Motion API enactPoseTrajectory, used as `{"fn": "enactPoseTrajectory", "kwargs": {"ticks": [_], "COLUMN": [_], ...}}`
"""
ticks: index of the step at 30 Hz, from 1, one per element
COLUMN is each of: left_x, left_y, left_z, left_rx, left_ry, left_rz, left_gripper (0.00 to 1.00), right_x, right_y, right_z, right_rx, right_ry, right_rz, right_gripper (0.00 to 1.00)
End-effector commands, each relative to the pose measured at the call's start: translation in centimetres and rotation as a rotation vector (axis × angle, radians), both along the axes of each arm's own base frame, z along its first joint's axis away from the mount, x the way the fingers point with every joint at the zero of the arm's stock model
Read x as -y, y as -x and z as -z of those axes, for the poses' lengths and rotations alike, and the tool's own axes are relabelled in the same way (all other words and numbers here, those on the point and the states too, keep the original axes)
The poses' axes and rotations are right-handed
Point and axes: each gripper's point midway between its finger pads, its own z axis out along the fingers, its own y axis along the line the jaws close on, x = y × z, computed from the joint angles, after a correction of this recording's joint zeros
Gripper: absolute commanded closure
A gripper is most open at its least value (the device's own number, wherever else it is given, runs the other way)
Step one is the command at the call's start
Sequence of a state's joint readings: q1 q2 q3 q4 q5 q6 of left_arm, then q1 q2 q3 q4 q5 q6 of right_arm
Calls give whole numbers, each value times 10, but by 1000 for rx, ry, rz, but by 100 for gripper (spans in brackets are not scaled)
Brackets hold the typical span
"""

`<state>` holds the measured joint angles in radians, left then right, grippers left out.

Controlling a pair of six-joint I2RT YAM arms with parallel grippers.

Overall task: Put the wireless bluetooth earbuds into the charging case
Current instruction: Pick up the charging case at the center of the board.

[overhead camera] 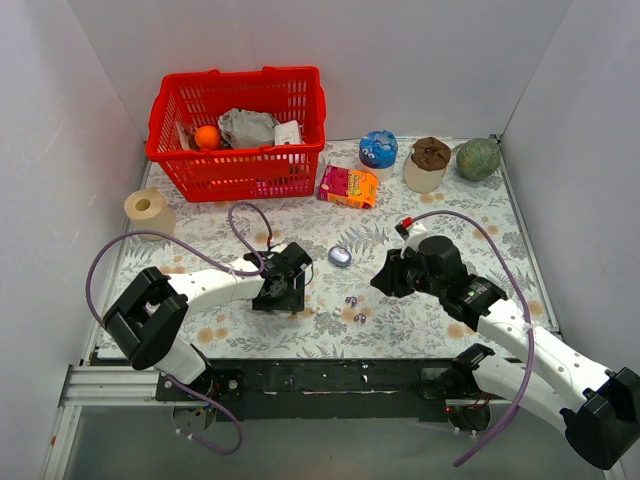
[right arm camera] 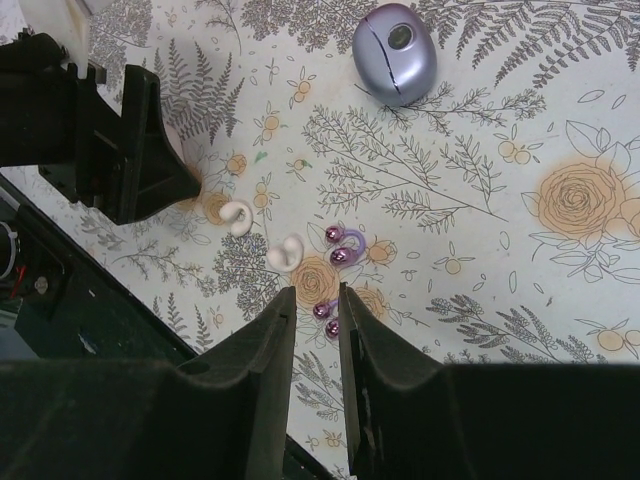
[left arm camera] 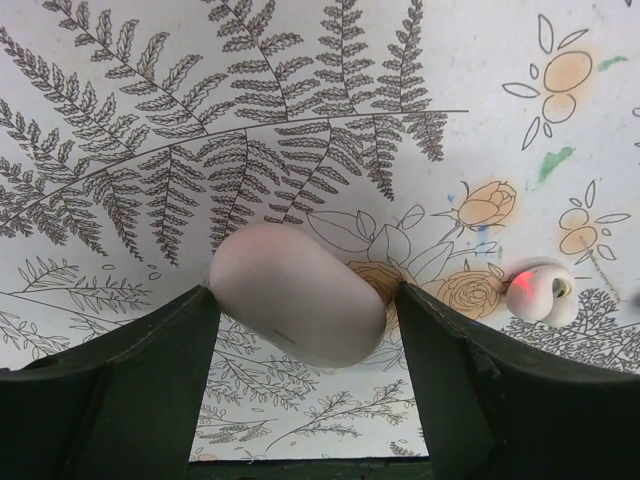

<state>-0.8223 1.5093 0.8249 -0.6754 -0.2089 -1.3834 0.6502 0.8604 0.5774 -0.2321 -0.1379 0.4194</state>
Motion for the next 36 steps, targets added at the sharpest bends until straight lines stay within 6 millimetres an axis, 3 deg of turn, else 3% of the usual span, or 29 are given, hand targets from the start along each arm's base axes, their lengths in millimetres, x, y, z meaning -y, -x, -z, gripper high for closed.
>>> {"fn": "enactPoseTrajectory", "kwargs": {"ticks": [1, 8, 14, 20, 23, 26, 30, 36], "left_x": [16, 20, 15, -4, -11, -15, -26, -49], "left_y": [-2, -9, -6, -1, -2, -5, -3, 15], "left_z": [8, 18, 24, 15, -5, -30, -47, -30], "left_rx": [9, 16, 11, 45, 93, 156, 210, 189], "left_ry": [92, 108, 98, 63, 83, 134, 173, 141], "left_rz": [-106, -211, -255, -307, -332, -360, -406, -486], "left_gripper": [30, 44, 47, 13, 6, 5, 12, 63], "right_x": [-5, -1, 3, 3, 1, 0, -2, -4], "right_y": [-1, 0, 2, 4, 7, 8, 9, 13], "right_z": [-15, -16, -15, -13, -12, -11, -11, -10], "right_rx": [25, 29, 41, 35, 33, 28, 23, 8], "right_ry": [-44, -39, -35, -33, -42, -48, -63, -86], "right_rz": [-2, 12, 19, 10, -8, -16, -21, -24], "right_gripper": [69, 69, 69, 69, 67, 67, 67, 68]}}
